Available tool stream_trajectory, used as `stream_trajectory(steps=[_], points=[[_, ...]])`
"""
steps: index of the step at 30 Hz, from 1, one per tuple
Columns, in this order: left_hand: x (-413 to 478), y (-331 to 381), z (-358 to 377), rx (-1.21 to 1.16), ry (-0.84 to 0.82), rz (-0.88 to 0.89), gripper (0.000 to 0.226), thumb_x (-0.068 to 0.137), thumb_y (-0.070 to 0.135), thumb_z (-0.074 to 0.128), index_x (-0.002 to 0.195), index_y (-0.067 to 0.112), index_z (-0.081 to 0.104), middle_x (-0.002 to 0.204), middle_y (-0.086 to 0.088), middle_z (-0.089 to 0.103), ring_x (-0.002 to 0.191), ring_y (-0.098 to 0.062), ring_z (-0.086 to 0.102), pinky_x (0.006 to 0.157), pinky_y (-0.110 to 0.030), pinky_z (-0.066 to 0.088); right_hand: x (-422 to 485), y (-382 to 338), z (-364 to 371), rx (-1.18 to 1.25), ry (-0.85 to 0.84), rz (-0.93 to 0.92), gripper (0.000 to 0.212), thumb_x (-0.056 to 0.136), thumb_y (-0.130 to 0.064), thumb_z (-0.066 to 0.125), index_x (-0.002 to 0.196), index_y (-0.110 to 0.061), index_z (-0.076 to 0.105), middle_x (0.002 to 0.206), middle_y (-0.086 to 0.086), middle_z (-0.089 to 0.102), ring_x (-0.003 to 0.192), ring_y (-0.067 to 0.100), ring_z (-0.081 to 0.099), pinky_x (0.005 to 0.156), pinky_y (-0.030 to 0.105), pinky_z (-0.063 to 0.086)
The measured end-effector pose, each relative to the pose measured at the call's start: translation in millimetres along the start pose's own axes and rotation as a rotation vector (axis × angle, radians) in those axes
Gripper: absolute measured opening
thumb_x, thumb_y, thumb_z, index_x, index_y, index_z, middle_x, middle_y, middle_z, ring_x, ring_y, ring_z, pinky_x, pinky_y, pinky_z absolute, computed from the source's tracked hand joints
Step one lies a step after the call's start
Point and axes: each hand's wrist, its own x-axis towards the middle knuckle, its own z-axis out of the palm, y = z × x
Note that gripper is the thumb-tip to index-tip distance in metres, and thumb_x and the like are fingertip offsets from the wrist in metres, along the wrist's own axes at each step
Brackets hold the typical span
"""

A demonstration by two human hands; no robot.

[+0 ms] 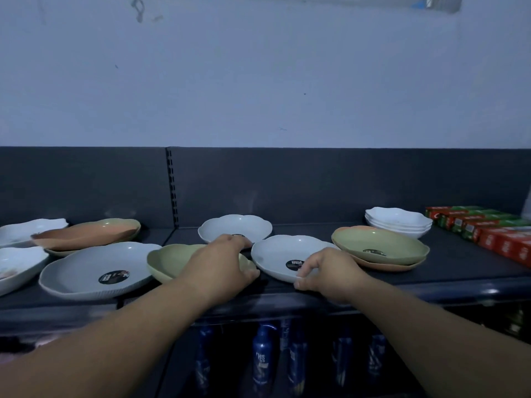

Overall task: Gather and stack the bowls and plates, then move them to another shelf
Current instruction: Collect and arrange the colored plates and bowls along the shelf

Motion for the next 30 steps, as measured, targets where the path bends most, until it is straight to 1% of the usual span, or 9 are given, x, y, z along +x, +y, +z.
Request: stream_trajectory(steps=[3, 7, 9, 12, 17, 22, 25, 28, 30], points=[[1, -3, 0, -0.016, -0.008, 0.021, 0.057, 0.083, 0.044, 0.063, 0.136, 0.032, 0.046, 0.142, 0.008, 0.044, 0.126, -0.015, 0.048, 0.103, -0.030, 0.040, -4, -2, 4, 0.023, 0.059, -0.005, 0.013, 0.080, -0.030, 0.078, 0.070, -0.029, 0.070, 0.078, -0.015, 0.064, 0.068, 0.001, 0.056, 0.057, 0.012, 0.042], [3, -4, -3, -0.059, 0.011, 0.042, 0.058, 0.083, 0.044, 0.062, 0.137, 0.031, 0.045, 0.142, 0.010, 0.044, 0.126, -0.012, 0.047, 0.102, -0.026, 0.038, -7, -5, 2, 0.142, 0.152, -0.015, 0.023, 0.078, -0.027, 0.080, 0.060, -0.030, 0.065, 0.095, -0.006, 0.072, 0.092, 0.013, 0.065, 0.082, 0.026, 0.049], [5, -3, -6, -0.100, 0.032, 0.054, 0.058, 0.084, 0.044, 0.063, 0.137, 0.030, 0.044, 0.142, 0.009, 0.043, 0.126, -0.011, 0.046, 0.100, -0.025, 0.037, -10, -7, -3, 0.198, 0.184, -0.007, 0.019, 0.078, -0.029, 0.080, 0.064, -0.030, 0.067, 0.104, -0.007, 0.070, 0.097, 0.014, 0.065, 0.082, 0.027, 0.049], [7, 3, -12, -0.193, 0.082, 0.053, 0.064, 0.084, 0.044, 0.065, 0.140, 0.029, 0.040, 0.146, 0.008, 0.039, 0.123, -0.011, 0.047, 0.096, -0.023, 0.036, -10, -7, -14, 0.253, 0.227, -0.024, 0.009, 0.076, -0.032, 0.081, 0.074, -0.027, 0.074, 0.105, -0.005, 0.071, 0.094, 0.018, 0.068, 0.083, 0.032, 0.054], [14, 23, -14, -0.293, 0.185, 0.050, 0.072, 0.081, 0.047, 0.067, 0.142, 0.026, 0.035, 0.146, 0.004, 0.038, 0.126, -0.013, 0.046, 0.102, -0.029, 0.039, -12, -1, -46, 0.270, 0.335, -0.064, 0.014, 0.074, -0.033, 0.082, 0.079, -0.022, 0.077, 0.104, -0.006, 0.074, 0.093, 0.018, 0.070, 0.084, 0.030, 0.053], [26, 53, 1, -0.508, 0.107, -0.048, 0.080, 0.079, 0.054, 0.066, 0.145, 0.023, 0.031, 0.146, 0.004, 0.042, 0.126, -0.016, 0.049, 0.106, -0.034, 0.038, -16, 26, -80, 0.221, 0.356, -0.061, 0.015, 0.076, -0.033, 0.081, 0.082, -0.021, 0.078, 0.106, -0.007, 0.073, 0.097, 0.018, 0.069, 0.091, 0.034, 0.053], [32, 77, 14, -0.611, 0.063, -0.061, 0.074, 0.080, 0.053, 0.066, 0.142, 0.025, 0.038, 0.140, 0.007, 0.049, 0.122, -0.013, 0.052, 0.099, -0.027, 0.039, -18, 50, -94, 0.183, 0.361, -0.061, 0.012, 0.076, -0.034, 0.081, 0.080, -0.024, 0.078, 0.107, -0.011, 0.070, 0.104, 0.010, 0.064, 0.095, 0.031, 0.049], [38, 101, 30, -0.651, 0.005, -0.034, 0.066, 0.081, 0.049, 0.067, 0.138, 0.025, 0.043, 0.139, 0.006, 0.051, 0.125, -0.011, 0.049, 0.098, -0.024, 0.037, -23, 71, -107, 0.180, 0.344, -0.065, 0.010, 0.077, -0.029, 0.081, 0.081, -0.020, 0.079, 0.101, -0.012, 0.070, 0.103, 0.010, 0.064, 0.084, 0.019, 0.046], [42, 115, 39, -0.649, -0.020, -0.023, 0.067, 0.081, 0.048, 0.067, 0.139, 0.026, 0.043, 0.139, 0.006, 0.050, 0.126, -0.011, 0.048, 0.102, -0.026, 0.036, -24, 85, -116, 0.179, 0.330, -0.067, 0.009, 0.078, -0.028, 0.080, 0.079, -0.019, 0.079, 0.094, -0.013, 0.072, 0.099, 0.013, 0.068, 0.080, 0.020, 0.048]])
